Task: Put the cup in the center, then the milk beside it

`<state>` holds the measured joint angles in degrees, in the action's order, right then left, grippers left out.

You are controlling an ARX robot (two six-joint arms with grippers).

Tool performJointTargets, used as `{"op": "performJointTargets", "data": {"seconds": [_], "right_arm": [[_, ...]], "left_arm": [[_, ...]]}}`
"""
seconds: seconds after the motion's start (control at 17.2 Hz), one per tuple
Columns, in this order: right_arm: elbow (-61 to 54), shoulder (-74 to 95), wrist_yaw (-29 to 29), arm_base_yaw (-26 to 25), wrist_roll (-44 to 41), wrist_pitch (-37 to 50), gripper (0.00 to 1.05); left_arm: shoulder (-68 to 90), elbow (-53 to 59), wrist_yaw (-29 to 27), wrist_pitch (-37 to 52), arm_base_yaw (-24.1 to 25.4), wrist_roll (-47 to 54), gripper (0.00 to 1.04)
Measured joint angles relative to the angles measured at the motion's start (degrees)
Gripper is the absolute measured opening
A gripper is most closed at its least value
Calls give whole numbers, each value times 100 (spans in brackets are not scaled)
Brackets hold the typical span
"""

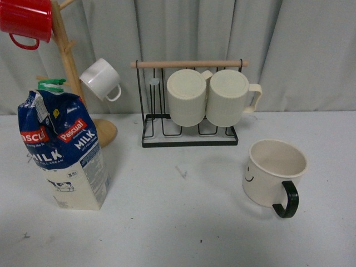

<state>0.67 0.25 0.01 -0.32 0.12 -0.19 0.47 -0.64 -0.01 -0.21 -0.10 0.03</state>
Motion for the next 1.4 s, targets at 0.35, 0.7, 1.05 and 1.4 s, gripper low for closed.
{"op": "performJointTargets", "data": {"seconds": [0.35,0.7,1.05,1.4], "right_arm": [[0,0,0,0,0,0,98],[0,0,0,0,0,0,98],[7,11,-48,-11,-15,-50,98],[1161,4319,-1287,-1010,-83,2299,98]], "left_arm": [[0,0,0,2,0,0,98],[0,0,0,0,0,0,98],[0,0,0,2,0,0,98],[0,0,0,2,0,0,98]]}}
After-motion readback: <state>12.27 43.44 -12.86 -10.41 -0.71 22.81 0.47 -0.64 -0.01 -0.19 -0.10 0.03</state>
